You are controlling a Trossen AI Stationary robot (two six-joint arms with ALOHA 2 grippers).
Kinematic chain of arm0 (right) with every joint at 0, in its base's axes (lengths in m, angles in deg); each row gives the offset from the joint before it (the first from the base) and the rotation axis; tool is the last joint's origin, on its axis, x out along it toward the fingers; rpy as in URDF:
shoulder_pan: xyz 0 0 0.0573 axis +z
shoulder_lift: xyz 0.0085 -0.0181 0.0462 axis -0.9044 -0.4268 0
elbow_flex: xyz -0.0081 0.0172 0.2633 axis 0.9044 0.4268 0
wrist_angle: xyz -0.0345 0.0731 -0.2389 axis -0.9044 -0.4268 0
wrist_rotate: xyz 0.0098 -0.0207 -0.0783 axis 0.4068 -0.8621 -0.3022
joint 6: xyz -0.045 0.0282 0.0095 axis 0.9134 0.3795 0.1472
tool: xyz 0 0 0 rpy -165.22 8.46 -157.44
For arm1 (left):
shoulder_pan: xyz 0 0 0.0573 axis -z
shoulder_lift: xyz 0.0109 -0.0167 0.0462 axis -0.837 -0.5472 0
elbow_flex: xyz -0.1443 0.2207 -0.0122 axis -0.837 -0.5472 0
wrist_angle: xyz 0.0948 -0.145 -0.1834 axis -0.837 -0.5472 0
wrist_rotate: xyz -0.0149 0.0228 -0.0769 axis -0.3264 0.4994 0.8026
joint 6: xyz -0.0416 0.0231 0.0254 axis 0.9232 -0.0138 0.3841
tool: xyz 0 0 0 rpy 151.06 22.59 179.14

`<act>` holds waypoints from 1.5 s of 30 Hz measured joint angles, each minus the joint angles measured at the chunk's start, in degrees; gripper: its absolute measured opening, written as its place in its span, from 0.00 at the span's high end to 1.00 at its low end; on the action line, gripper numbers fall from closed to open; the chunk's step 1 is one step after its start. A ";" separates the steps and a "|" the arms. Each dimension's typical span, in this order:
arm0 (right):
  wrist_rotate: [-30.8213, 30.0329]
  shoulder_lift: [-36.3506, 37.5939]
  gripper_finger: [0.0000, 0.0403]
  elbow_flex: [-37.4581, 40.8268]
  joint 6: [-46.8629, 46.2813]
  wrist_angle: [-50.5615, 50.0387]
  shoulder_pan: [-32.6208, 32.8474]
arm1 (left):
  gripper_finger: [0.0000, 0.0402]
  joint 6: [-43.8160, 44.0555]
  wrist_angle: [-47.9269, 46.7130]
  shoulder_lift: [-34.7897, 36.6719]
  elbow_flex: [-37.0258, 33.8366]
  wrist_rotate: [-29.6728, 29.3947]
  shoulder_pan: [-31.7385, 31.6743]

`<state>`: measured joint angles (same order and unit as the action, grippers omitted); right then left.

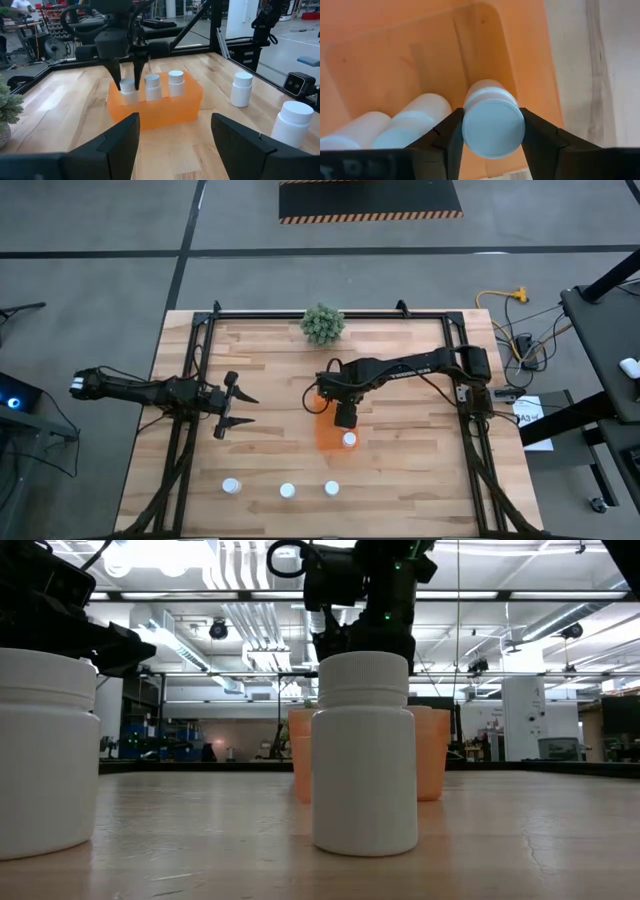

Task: Pick and place pill bottles into a basket
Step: Put the white pill bottle into the orange bin

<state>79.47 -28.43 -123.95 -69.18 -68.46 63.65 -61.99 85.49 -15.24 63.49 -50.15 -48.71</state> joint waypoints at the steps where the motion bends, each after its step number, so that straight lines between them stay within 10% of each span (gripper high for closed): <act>1: -0.01 0.01 0.60 0.01 -0.01 0.01 -0.05 | 0.43 0.01 -0.03 0.00 -0.01 0.00 -0.01; 40: -0.80 7.08 0.48 1.07 -7.49 1.51 1.17 | 0.43 0.00 -0.01 0.00 0.00 -0.01 0.00; 45: -7.28 10.03 0.48 8.46 0.50 16.68 5.04 | 0.43 0.00 -0.03 0.00 -0.02 0.02 -0.02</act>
<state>72.19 -18.40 -115.49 -68.67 -51.78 68.69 -61.99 85.46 -15.24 63.46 -50.13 -48.73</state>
